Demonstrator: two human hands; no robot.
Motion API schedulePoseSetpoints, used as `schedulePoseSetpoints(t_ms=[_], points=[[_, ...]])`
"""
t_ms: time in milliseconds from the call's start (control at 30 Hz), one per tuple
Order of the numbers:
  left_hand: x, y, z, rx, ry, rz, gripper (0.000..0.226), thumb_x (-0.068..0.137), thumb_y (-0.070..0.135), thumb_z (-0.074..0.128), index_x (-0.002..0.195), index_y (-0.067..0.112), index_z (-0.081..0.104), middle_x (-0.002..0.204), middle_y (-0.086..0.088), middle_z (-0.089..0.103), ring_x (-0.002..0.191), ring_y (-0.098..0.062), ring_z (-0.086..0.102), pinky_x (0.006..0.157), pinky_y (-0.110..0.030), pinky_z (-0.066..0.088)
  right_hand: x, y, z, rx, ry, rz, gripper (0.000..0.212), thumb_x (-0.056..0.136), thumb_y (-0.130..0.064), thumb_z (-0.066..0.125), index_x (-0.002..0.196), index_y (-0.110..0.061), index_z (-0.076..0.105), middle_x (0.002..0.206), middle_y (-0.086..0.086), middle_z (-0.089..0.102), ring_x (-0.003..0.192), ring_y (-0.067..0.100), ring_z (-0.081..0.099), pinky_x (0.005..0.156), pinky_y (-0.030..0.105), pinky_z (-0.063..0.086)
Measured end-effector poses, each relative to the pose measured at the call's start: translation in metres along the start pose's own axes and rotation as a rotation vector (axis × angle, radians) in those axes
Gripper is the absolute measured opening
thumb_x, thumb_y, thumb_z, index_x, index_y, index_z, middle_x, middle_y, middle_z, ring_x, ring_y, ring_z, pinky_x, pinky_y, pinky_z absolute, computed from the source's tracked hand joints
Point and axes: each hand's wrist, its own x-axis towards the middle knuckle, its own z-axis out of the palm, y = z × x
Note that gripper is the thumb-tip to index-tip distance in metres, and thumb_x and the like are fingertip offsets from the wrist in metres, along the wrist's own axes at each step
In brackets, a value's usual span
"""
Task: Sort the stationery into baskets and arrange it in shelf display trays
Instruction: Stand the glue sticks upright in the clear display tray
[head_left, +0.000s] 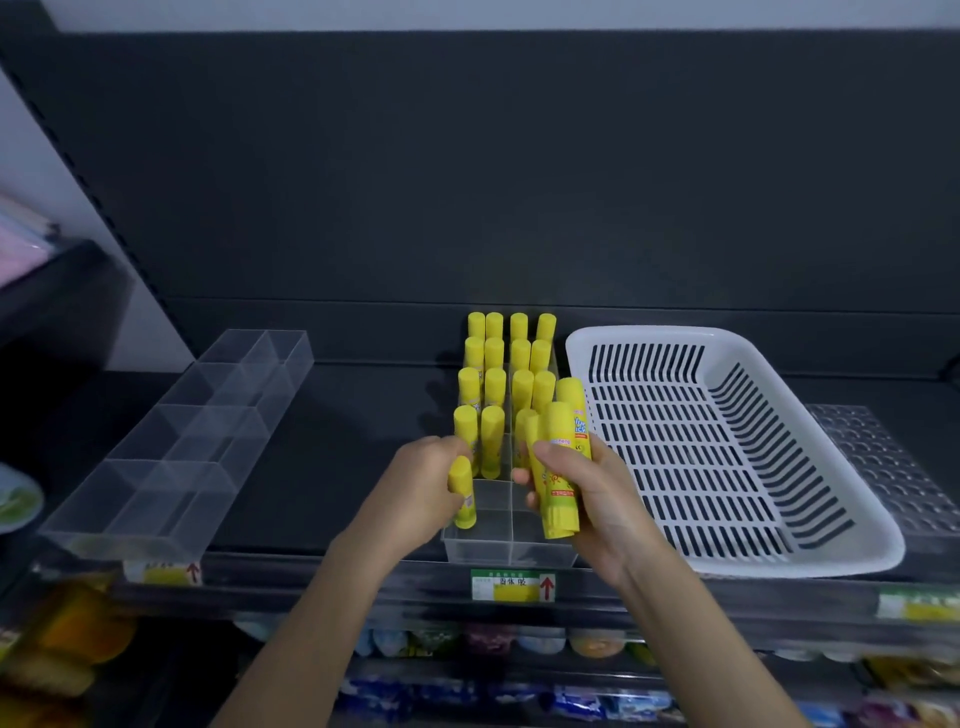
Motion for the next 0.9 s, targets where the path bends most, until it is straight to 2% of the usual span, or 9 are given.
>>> schedulePoseSetpoints(t_ms=[167,267,367,433,567,700,800,900], points=[[-0.004,-0.003,0.005,-0.015,0.059,0.011,0.049,0.076,0.006,0.072,0.12,0.019,0.057,0.096,0.005,0.048,0.083,-0.014,0.05,0.072,-0.027,0.046,-0.004,0.003,-0.003,0.044,-0.005,0.035,0.04,0.069,-0.015,0.077,0.105,-0.007,0.063,0.094,0.014,0.07,0.073,0.023,0.068,0.056,0.03,0.053],[-0.01,-0.002,0.003,-0.022,0.082,-0.005,0.054,0.08,0.018,0.074,0.129,0.023,0.052,0.112,0.008,0.046,0.101,-0.013,0.048,0.084,-0.025,0.042,-0.006,0.003,-0.004,0.056,-0.014,0.054,0.04,0.069,-0.015,0.075,0.106,-0.006,0.062,0.095,0.016,0.07,0.073,0.024,0.068,0.056,0.029,0.054],[-0.013,0.011,-0.008,-0.117,0.222,0.037,0.038,0.088,0.026,0.064,0.126,0.025,0.057,0.109,0.016,0.048,0.094,0.001,0.051,0.077,-0.009,0.037,-0.007,0.003,-0.004,0.04,-0.048,0.055,0.038,0.07,-0.014,0.078,0.105,-0.007,0.063,0.096,0.016,0.071,0.075,0.024,0.069,0.056,0.03,0.054],[-0.011,0.025,-0.016,-0.223,0.248,0.074,0.032,0.091,0.027,0.059,0.123,0.025,0.061,0.103,0.019,0.055,0.09,0.006,0.054,0.075,-0.004,0.039,-0.008,0.002,-0.003,0.007,-0.069,0.048,0.038,0.071,-0.014,0.076,0.106,-0.007,0.062,0.097,0.015,0.071,0.077,0.025,0.069,0.057,0.03,0.054],[-0.003,0.046,-0.021,-0.435,0.08,0.087,0.026,0.092,0.027,0.06,0.118,0.022,0.066,0.108,0.011,0.066,0.097,0.0,0.061,0.081,-0.012,0.047,-0.008,0.0,0.0,-0.019,-0.111,0.037,0.036,0.074,-0.015,0.071,0.108,-0.008,0.063,0.099,0.017,0.071,0.08,0.026,0.069,0.056,0.03,0.053],[0.006,0.052,-0.018,-0.528,0.016,0.028,0.022,0.091,0.02,0.063,0.112,0.014,0.068,0.1,0.001,0.071,0.087,-0.014,0.068,0.082,-0.03,0.055,-0.007,-0.003,0.001,-0.02,-0.138,0.015,0.027,0.078,-0.014,0.068,0.104,-0.008,0.067,0.1,0.02,0.07,0.081,0.028,0.069,0.057,0.03,0.055],[0.008,0.053,-0.018,-0.645,0.0,0.012,0.014,0.091,0.016,0.063,0.104,0.014,0.069,0.089,-0.001,0.074,0.078,-0.018,0.07,0.073,-0.025,0.057,-0.004,-0.006,-0.001,0.013,-0.104,0.001,0.018,0.083,-0.007,0.065,0.1,-0.004,0.07,0.1,0.025,0.069,0.085,0.031,0.07,0.063,0.032,0.057],[0.009,0.053,-0.019,-0.724,0.041,-0.013,0.011,0.089,0.016,0.065,0.093,0.026,0.068,0.085,0.005,0.074,0.079,-0.007,0.069,0.068,-0.015,0.053,0.001,-0.007,-0.005,0.056,-0.013,-0.012,0.021,0.084,-0.003,0.062,0.103,0.005,0.066,0.101,0.027,0.068,0.089,0.035,0.068,0.072,0.041,0.058]])
